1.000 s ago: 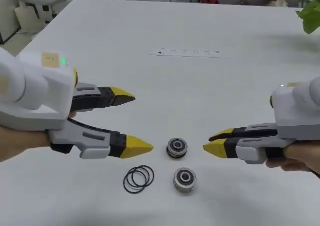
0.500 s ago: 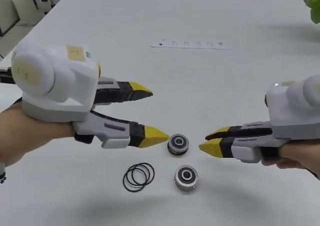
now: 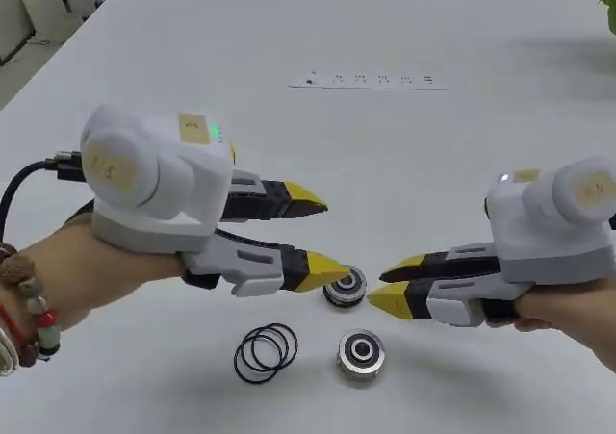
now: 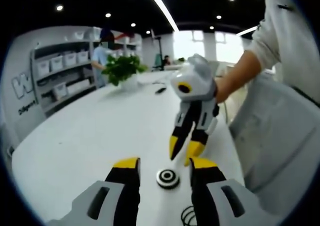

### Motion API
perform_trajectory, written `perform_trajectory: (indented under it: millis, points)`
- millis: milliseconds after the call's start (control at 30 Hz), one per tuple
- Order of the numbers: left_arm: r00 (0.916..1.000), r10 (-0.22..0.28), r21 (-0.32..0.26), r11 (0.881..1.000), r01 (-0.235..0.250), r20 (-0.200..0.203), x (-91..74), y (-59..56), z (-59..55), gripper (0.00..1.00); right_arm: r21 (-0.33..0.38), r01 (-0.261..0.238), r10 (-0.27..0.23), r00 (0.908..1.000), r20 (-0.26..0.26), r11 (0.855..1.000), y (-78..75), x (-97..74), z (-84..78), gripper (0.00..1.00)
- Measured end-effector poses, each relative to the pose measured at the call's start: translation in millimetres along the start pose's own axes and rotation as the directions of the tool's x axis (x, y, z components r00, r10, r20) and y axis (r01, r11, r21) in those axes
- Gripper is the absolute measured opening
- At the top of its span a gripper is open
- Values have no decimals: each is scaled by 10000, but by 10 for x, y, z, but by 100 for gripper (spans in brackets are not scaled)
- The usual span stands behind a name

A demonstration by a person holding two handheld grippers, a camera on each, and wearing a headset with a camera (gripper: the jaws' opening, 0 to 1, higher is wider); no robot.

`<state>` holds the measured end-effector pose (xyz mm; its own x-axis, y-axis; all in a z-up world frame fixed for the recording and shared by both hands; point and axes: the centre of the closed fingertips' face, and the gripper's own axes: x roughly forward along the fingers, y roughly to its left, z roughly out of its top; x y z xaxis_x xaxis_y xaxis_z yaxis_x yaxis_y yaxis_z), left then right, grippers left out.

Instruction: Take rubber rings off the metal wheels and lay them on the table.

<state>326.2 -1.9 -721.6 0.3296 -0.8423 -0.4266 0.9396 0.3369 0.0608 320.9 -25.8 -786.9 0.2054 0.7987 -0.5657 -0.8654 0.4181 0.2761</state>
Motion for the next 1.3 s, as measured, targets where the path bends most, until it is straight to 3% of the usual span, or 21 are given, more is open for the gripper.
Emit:
perform_trajectory:
  millis: [300,433,867,900,1033,1300]
  points:
    - [9994,-223,-348,9992,213,-265,228,-4,-198,32,-398,80,-88,9998,-197,9992,-74,121,-61,20]
    - [9971,-329,-136,9994,321,-691,309,-11,-322,28,-390,97,-104,9998,-159,9992,-95,162,-67,21]
    - [9895,-301,-160,9995,281,-1413,428,-40,-588,16,-937,-71,69,10000,-25,9956,-58,218,-90,19]
    - [9924,-187,-292,9995,152,-1220,427,-30,-566,18,-934,-92,91,10000,-15,9956,-49,226,-97,19]
    - [9920,-142,-361,9993,97,-1253,418,-25,-577,21,-951,-16,23,10000,66,9955,-54,246,-93,19]
    - [9939,-2,-442,9990,-47,-1099,425,-25,-591,15,-1423,299,-310,9995,-52,9894,-90,218,-122,9]
